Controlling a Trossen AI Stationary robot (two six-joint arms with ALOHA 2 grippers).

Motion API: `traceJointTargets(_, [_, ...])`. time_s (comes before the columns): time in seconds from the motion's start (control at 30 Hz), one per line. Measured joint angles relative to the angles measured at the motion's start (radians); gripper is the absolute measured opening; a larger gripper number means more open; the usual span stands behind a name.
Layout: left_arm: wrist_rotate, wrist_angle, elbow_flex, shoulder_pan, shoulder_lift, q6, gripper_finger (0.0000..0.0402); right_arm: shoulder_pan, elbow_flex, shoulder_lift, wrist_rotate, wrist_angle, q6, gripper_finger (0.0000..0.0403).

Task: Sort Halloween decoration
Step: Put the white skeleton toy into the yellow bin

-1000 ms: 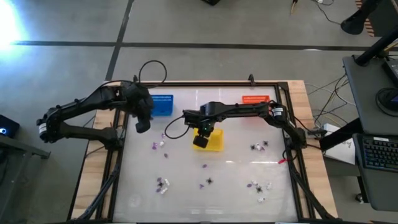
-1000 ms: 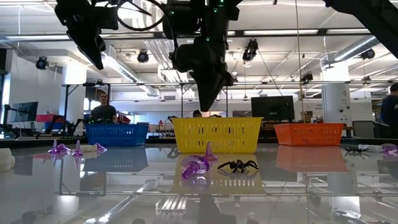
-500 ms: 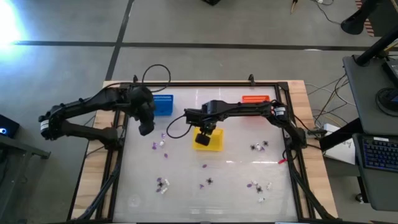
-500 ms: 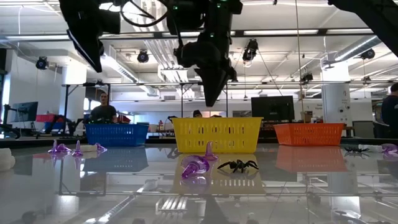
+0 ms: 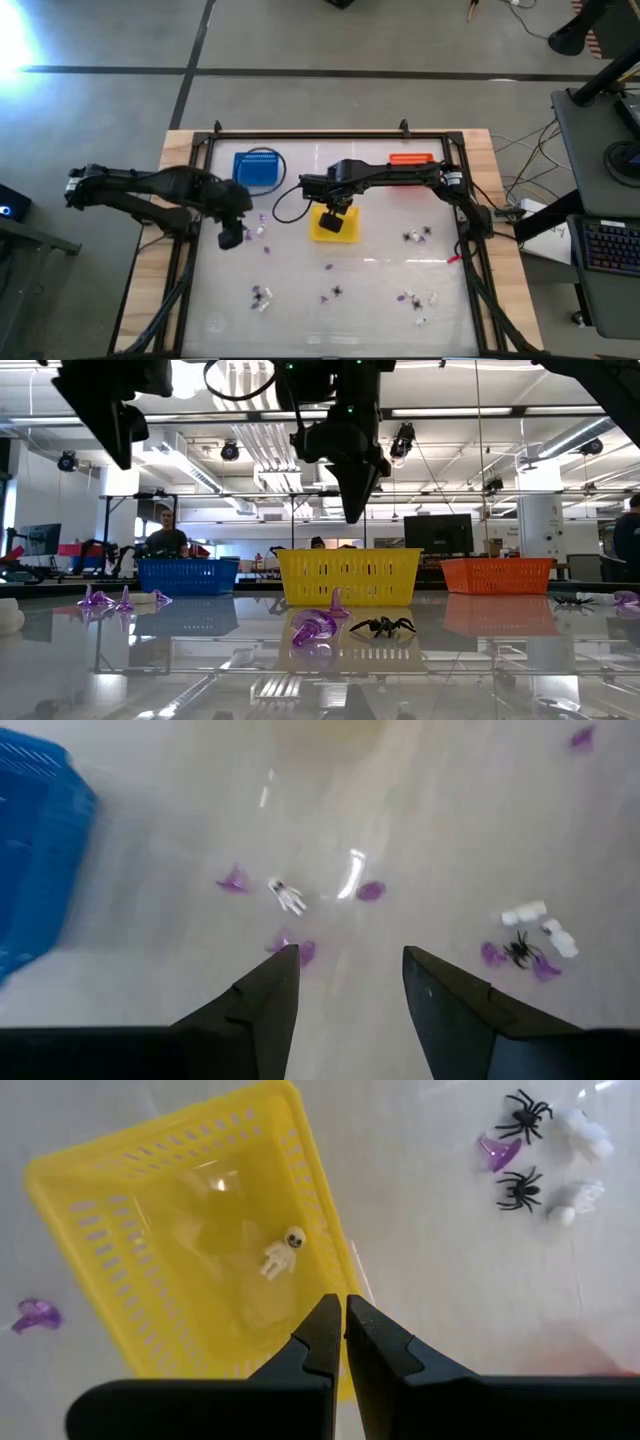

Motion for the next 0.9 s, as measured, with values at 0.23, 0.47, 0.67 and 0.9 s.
traceJointTargets(0.23, [-0.002,0.001,-0.002,-0.037,-0.004,-0.019,0.0162,0.019,0.011,0.0,-0.027,-0.015,0.0,0.0013])
traceJointTargets(0.47, [-0.006,0.007,-0.03,-0.058,-0.006,-0.108,0.0162,0.049,0.01,0.0,-0.026,-0.104,0.069,0.0055])
traceJointTargets(0.67, [-0.007,0.104,-0.135,-0.063,-0.006,-0.188,0.0162,0.051,0.032,-0.015,-0.011,-0.134,0.214,0.0105])
traceJointTargets(0.9, [-0.007,0.191,-0.253,-0.06,0.023,-0.373,0.0162,0.057,0.1,-0.019,-0.021,-0.165,0.289,0.013])
